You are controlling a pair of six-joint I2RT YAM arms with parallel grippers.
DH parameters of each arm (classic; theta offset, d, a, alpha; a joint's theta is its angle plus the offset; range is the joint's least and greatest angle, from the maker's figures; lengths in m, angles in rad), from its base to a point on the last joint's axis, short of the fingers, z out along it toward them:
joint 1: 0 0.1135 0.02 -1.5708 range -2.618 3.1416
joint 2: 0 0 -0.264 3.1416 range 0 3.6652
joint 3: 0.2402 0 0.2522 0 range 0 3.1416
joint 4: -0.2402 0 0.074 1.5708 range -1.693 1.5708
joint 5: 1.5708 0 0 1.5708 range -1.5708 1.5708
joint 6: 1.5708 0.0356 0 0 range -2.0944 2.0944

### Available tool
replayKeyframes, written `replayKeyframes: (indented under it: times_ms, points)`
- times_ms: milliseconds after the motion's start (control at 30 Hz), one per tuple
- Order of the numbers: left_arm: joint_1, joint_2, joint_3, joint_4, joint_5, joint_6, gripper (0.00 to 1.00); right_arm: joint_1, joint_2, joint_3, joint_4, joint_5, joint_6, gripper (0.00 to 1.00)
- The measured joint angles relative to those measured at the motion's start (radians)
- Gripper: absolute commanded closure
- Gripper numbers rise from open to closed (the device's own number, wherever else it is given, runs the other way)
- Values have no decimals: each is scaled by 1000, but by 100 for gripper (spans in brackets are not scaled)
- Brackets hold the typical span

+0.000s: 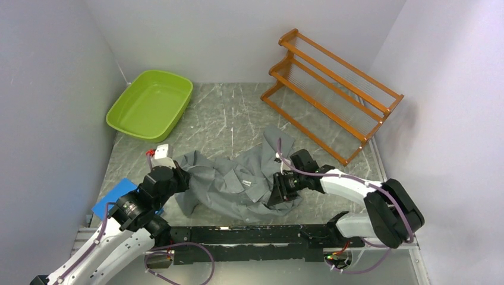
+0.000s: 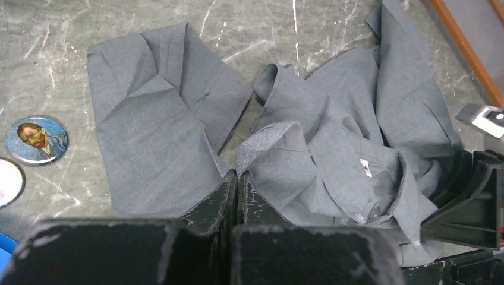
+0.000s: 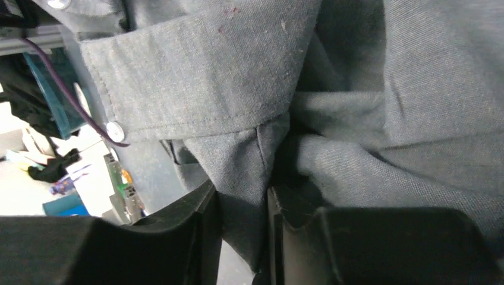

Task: Pin the brooch onto the clothing
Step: Flatten out the clothes at the center of the board.

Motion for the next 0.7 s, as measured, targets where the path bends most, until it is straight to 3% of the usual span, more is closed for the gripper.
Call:
replayKeyframes:
  times_ms: [133, 500, 567, 700]
  points:
    - [0, 3, 0, 5, 8, 8, 97, 3, -86, -8, -12, 34, 23, 94]
    - [0, 66, 58, 85, 10, 95, 97, 5, -378, 194, -24, 307, -26, 99]
    - [0, 97, 103, 100, 0, 118, 97, 5, -449, 190, 16, 362, -45, 87]
    - [0, 126, 148, 133, -14, 139, 97, 5, -584, 102, 129, 426, -61, 52]
